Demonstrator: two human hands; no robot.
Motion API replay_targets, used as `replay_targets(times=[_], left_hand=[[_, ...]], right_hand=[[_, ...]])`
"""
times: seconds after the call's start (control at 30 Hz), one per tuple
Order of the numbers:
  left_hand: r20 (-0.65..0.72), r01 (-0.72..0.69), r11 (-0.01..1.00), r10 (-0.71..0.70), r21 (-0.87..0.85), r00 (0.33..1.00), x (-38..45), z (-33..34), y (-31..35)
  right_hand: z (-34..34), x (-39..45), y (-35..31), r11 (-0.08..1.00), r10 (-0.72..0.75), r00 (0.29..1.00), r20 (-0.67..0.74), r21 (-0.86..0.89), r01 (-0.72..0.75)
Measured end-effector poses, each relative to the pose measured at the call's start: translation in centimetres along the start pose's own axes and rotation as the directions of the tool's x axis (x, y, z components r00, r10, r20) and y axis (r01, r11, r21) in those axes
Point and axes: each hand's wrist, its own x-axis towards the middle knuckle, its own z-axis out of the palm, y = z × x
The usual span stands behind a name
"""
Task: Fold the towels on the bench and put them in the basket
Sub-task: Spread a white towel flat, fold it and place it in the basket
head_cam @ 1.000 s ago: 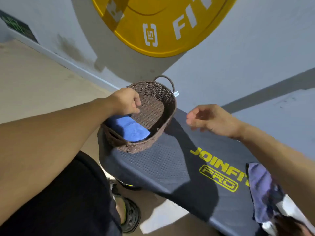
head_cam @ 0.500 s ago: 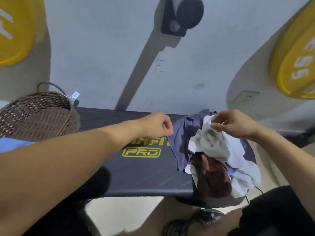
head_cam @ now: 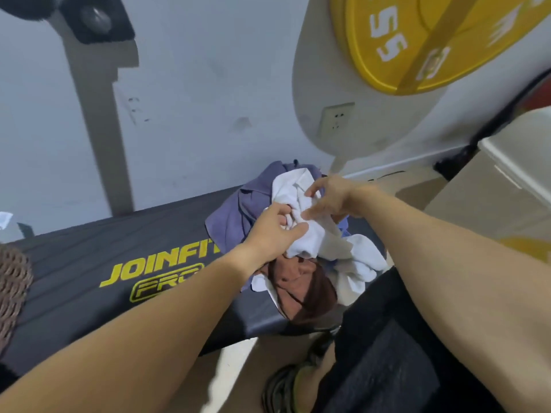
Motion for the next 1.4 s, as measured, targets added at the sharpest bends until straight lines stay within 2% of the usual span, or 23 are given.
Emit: replay_targets(times=[0.07,0.17,0.23,0.3,0.37,0.43,0.5,0.6,0.83,1.0,1.13,1.23,1.3,1.4], left_hand=[[-0.027,0.001,1.000,-0.002,-0.027,1.000,0.0,-0.3,0.0],[-0.063,0.013,0.992,-0.021,-0.128,0.998,-0.6,-0.8,0.9],[-0.104,0.008,0.979,-0.030,-0.205,0.994,-1.0,-1.4,1.8],[-0.178,-0.039,0.963,-0.010,-0.267,0.984,-1.6,-2.5,2.7],[-0.245,-0.059,0.942,-0.025,-0.329,0.969,-2.5,-4.3,3.7],[-0.272,-0.073,0.929,-0.031,-0.364,0.962,-3.6,-6.7,4.2],[-0.294,-0.095,0.940,-0.006,-0.327,0.956,-4.9,-9.3,4.1],[-0.295,-0.080,0.971,0.010,-0.225,0.955,-7.2,-13.1,3.2],[-0.309,0.052,0.993,-0.082,-0.106,0.947,-11.7,-19.9,-1.7],[-0.305,0.113,0.992,-0.127,-0.064,0.944,-13.7,-21.9,-7.1],[-0.262,0.219,0.975,-0.203,0.034,0.943,-14.3,-22.5,-9.4],[-0.119,0.272,0.962,-0.267,0.023,0.956,-14.8,-22.7,-10.2],[-0.139,0.257,0.966,-0.258,-0.023,0.956,-14.9,-23.0,-10.6],[-0.243,0.203,0.958,-0.250,-0.201,0.937,-14.5,-23.5,-10.6]], right_hand=[[0.0,0.2,-0.2,0.998,-0.024,1.000,0.008,0.060,0.023],[-0.1,-0.2,-1.5,0.988,-0.133,0.991,-0.028,0.075,0.135],[-0.2,-1.0,-2.9,0.956,-0.209,0.974,-0.091,0.188,0.223],[-0.4,-2.2,-4.4,0.879,-0.262,0.956,-0.132,0.377,0.293],[-0.3,-3.6,-5.9,0.783,-0.331,0.939,-0.097,0.526,0.330],[0.3,-4.7,-7.8,0.712,-0.416,0.908,-0.057,0.601,0.364],[1.4,-5.5,-9.7,0.677,-0.469,0.883,-0.035,0.628,0.384],[3.9,-6.1,-12.3,0.697,-0.507,0.862,0.003,0.590,0.408],[11.5,-6.4,-17.3,0.754,-0.541,0.833,0.118,0.505,0.419],[17.5,-5.6,-19.2,0.837,-0.517,0.849,0.113,0.275,0.473],[19.7,-4.6,-19.7,0.823,-0.567,0.794,0.218,0.131,0.552],[20.2,-3.9,-19.6,0.794,-0.597,0.759,0.260,0.053,0.606],[20.5,-3.4,-19.4,0.794,-0.597,0.757,0.266,0.058,0.605],[21.3,-3.1,-19.4,0.815,-0.571,0.768,0.288,0.091,0.572]])
